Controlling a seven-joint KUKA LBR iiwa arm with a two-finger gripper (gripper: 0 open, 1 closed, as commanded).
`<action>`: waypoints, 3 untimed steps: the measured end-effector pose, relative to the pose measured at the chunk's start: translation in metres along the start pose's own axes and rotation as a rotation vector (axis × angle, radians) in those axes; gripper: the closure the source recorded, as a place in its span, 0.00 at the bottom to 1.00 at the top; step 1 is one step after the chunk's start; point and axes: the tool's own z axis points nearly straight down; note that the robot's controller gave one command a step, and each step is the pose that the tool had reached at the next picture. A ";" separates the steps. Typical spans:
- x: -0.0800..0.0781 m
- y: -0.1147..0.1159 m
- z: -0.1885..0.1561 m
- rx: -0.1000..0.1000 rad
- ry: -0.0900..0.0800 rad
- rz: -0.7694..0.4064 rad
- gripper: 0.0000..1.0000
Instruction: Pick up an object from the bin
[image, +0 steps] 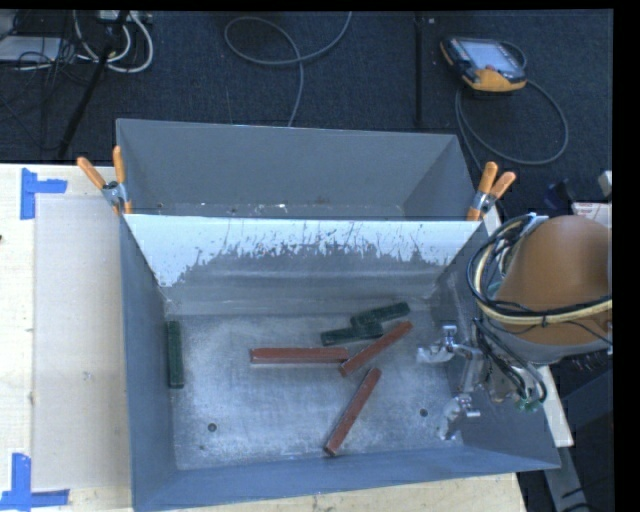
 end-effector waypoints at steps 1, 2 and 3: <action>-0.056 0.050 0.021 0.002 -0.004 -0.200 0.00; -0.075 0.073 0.041 -0.001 -0.001 -0.387 0.00; -0.123 0.040 0.033 0.000 -0.003 -0.296 0.00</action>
Offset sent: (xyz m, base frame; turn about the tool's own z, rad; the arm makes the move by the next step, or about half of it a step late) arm 0.0745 0.0716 -0.0393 -0.3854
